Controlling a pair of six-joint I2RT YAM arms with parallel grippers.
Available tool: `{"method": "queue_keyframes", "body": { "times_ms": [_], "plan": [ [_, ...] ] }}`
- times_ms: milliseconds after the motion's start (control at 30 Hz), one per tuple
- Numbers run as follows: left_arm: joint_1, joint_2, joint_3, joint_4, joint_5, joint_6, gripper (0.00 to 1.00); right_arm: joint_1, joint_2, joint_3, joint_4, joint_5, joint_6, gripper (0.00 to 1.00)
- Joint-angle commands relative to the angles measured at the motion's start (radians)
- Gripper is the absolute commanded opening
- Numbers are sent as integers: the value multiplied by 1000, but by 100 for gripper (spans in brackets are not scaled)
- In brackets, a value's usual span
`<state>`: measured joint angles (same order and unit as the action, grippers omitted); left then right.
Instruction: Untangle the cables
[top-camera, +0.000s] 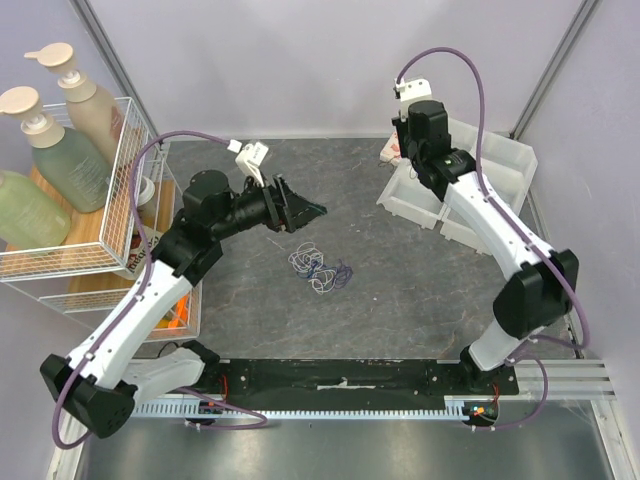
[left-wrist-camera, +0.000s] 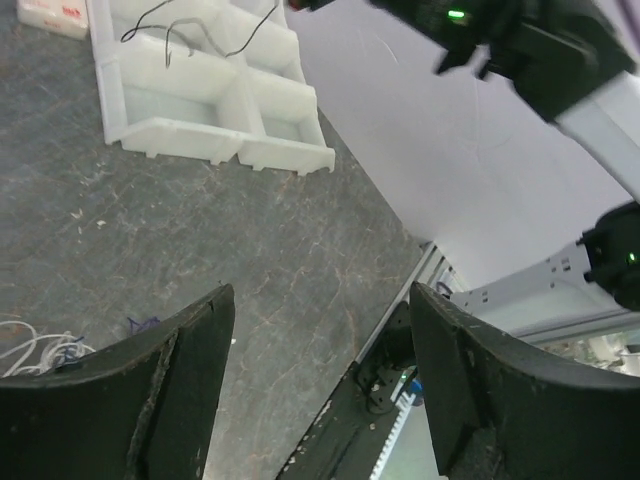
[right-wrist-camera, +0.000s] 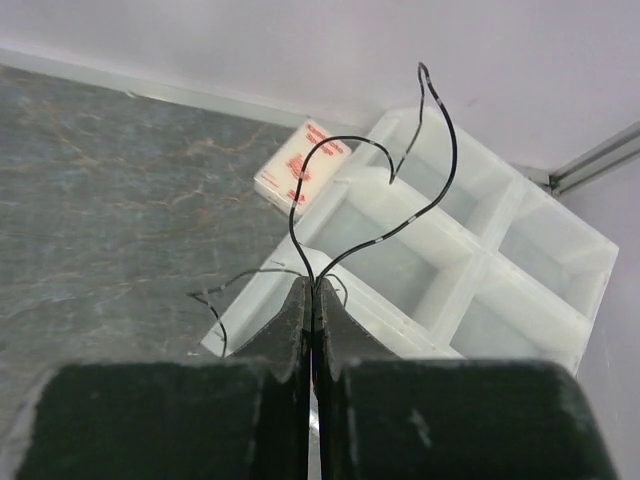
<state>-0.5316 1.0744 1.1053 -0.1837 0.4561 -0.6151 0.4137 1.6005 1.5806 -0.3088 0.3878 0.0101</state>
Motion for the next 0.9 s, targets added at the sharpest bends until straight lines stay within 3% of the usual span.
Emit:
{"method": "queue_keyframes", "body": {
  "times_ms": [0,267,467,600,867],
  "plan": [
    [4,-73,13,-72,30,133,78,-68,87,33,46,-32,-22,0],
    [4,-110,30,-175,-4,218,79,-79,-57,-301,89,11,-212,0],
    [5,-50,74,-184,21,259,81,-150,-163,-485,86,-263,-323,0],
    [5,1,109,-192,49,276,81,-177,-139,-476,50,-453,-390,0],
    [4,13,151,-260,24,344,81,-210,18,-295,-121,-773,-443,0]
  ]
}}
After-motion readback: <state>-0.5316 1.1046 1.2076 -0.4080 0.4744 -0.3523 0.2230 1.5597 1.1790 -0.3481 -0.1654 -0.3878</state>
